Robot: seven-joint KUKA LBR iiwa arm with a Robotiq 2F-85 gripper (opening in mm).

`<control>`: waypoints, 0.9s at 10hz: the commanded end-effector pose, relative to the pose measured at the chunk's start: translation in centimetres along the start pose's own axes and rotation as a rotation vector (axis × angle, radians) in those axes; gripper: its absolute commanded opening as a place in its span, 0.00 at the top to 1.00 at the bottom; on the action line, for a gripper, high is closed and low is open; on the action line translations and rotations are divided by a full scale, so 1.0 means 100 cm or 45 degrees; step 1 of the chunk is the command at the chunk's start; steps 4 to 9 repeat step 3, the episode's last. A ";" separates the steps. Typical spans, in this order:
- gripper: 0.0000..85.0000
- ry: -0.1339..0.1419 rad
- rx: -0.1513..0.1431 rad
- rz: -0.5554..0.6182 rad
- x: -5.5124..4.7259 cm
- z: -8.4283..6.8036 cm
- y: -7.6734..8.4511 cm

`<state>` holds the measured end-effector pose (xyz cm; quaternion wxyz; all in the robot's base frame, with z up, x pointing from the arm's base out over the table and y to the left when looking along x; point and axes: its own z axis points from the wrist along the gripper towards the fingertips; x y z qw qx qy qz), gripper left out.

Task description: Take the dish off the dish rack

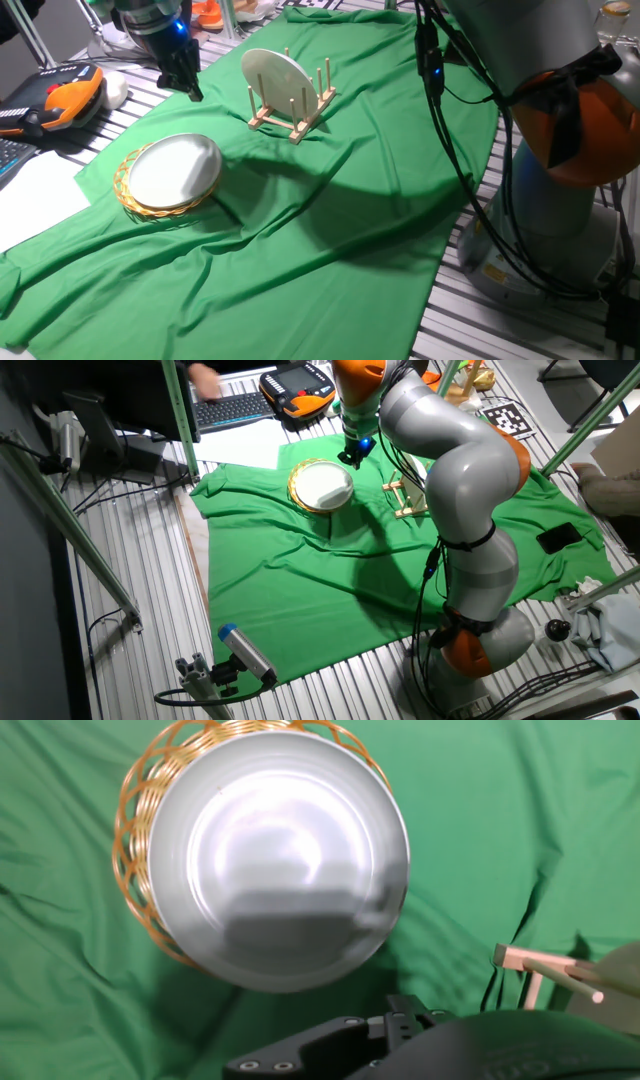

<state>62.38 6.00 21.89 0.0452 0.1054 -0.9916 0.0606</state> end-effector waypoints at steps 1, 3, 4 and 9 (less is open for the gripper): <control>1.00 -0.005 -0.001 0.000 -0.001 0.000 0.001; 1.00 -0.008 0.006 0.006 -0.001 -0.002 0.005; 1.00 -0.008 0.006 0.006 -0.001 -0.002 0.005; 1.00 -0.008 0.006 0.006 -0.001 -0.002 0.005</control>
